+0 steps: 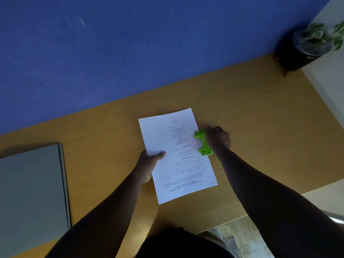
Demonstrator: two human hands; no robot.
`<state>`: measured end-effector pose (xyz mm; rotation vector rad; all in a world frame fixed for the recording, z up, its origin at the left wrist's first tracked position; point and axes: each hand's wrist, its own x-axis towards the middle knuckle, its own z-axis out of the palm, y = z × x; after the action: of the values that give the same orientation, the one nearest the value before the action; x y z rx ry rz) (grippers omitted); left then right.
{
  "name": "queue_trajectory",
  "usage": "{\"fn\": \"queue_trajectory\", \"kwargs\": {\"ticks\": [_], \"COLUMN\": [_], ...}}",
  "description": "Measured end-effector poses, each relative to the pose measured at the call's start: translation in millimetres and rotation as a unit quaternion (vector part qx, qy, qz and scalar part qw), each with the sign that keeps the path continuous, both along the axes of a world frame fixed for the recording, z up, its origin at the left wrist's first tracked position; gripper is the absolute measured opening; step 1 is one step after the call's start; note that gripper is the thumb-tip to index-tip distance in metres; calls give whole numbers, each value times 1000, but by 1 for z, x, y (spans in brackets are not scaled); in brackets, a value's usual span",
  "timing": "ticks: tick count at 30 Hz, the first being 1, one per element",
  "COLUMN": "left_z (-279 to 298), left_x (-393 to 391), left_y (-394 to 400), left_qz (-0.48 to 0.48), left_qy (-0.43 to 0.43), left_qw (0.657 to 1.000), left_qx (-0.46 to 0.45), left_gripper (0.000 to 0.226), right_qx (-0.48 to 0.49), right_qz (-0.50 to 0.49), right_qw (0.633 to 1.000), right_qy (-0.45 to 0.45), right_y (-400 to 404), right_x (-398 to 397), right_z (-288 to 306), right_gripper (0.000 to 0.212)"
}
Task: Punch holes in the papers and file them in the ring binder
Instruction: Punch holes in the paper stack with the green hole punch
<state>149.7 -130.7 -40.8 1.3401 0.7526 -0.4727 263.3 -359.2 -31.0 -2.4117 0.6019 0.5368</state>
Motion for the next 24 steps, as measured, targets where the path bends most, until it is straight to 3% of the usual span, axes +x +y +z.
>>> {"fn": "queue_trajectory", "kwargs": {"ticks": [24], "left_z": [-9], "left_x": [2], "left_y": [0], "left_qz": [-3], "left_qy": [4], "left_qw": [1000], "left_qx": [9], "left_gripper": [29], "right_qx": [-104], "right_qz": [-60], "right_qw": [991], "right_qy": [-59], "right_y": [13], "right_x": [7], "right_z": [-8], "right_gripper": [55]}}
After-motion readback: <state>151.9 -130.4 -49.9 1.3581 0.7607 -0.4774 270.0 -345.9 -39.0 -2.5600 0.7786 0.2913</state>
